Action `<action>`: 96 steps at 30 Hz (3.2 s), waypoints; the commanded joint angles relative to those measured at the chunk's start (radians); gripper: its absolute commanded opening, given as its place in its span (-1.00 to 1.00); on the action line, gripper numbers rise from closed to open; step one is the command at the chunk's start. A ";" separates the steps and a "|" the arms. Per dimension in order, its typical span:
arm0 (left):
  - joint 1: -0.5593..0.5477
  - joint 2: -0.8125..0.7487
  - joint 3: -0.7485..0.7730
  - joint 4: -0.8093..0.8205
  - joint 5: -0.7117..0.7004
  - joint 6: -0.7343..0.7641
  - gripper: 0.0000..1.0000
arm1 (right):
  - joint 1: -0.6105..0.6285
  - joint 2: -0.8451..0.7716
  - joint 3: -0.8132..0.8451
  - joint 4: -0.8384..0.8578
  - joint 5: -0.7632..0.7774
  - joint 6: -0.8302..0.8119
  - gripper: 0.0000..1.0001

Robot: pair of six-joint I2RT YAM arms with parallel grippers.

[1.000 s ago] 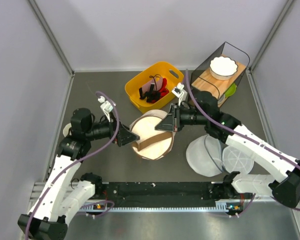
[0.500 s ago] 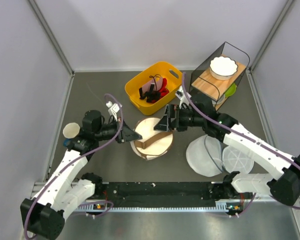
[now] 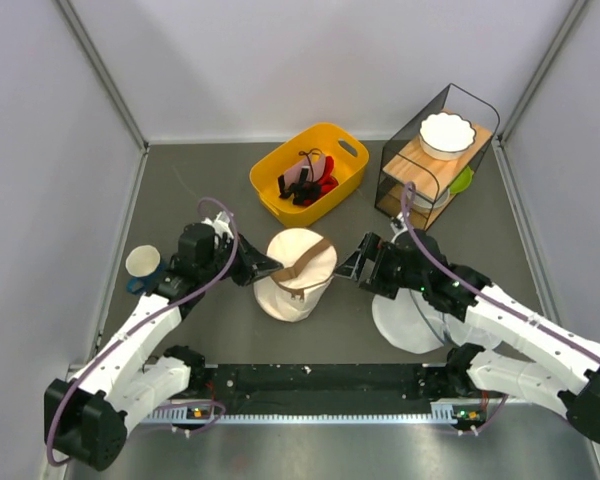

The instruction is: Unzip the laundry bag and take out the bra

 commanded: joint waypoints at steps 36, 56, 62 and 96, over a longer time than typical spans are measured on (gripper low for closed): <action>-0.214 -0.048 0.213 -0.287 0.006 0.638 0.33 | -0.022 0.170 0.092 0.149 -0.023 0.237 -1.00; -0.300 0.083 0.007 0.294 -0.003 0.457 0.27 | -0.028 0.143 0.088 0.142 -0.029 0.223 -1.00; -0.298 0.090 -0.005 0.319 -0.026 0.484 0.25 | -0.028 0.123 0.088 0.143 -0.023 0.222 -1.00; -0.300 0.091 -0.018 0.321 -0.073 0.445 -1.00 | -0.028 0.134 0.062 0.151 -0.036 0.228 -1.00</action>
